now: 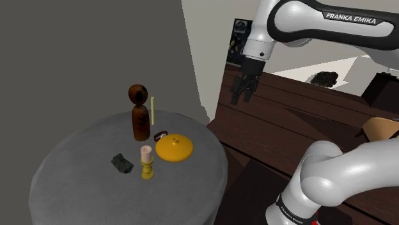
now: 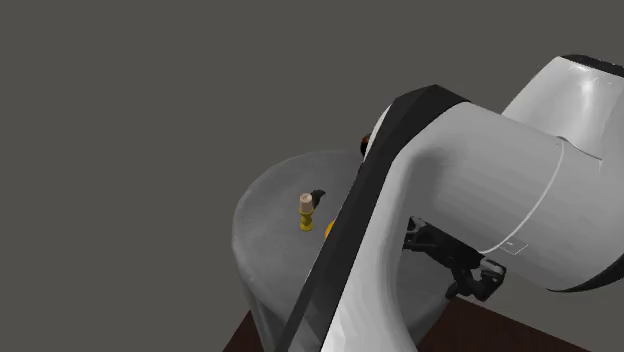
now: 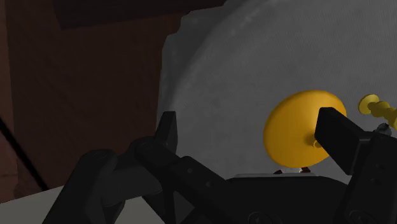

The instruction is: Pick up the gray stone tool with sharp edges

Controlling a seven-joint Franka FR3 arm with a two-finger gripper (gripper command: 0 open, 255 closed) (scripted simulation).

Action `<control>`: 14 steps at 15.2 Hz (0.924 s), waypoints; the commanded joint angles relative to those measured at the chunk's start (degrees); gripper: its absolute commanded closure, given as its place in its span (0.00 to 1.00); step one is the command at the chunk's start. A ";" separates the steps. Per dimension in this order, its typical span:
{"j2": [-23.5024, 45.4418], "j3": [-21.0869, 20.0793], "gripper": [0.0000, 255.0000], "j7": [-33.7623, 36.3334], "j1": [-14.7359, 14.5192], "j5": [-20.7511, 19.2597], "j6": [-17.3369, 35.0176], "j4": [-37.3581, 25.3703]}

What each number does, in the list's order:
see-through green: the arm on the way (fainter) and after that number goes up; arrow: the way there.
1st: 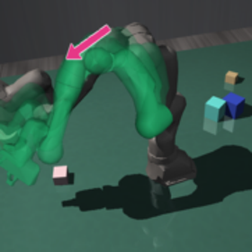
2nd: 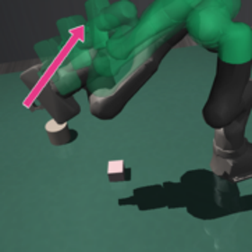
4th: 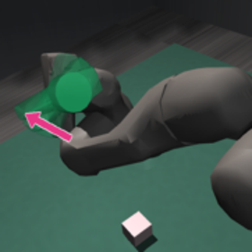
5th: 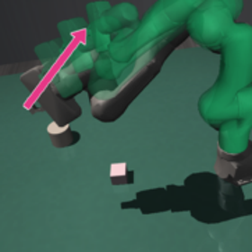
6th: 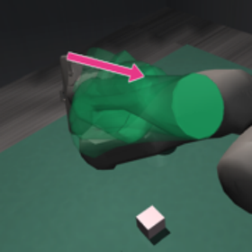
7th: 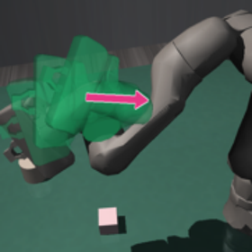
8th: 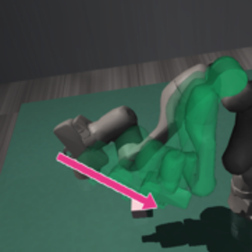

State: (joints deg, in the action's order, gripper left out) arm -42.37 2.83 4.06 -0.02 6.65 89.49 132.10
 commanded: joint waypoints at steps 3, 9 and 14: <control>2.07 -1.97 0.00 1.55 -0.81 1.04 2.80 0.32; 9.76 -7.70 0.00 6.11 -3.04 3.31 10.99 -0.46; 17.61 -12.27 0.00 10.06 -4.48 3.87 17.22 -3.08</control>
State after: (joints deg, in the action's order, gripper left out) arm -26.46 -8.59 13.32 -4.26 10.50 105.61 129.88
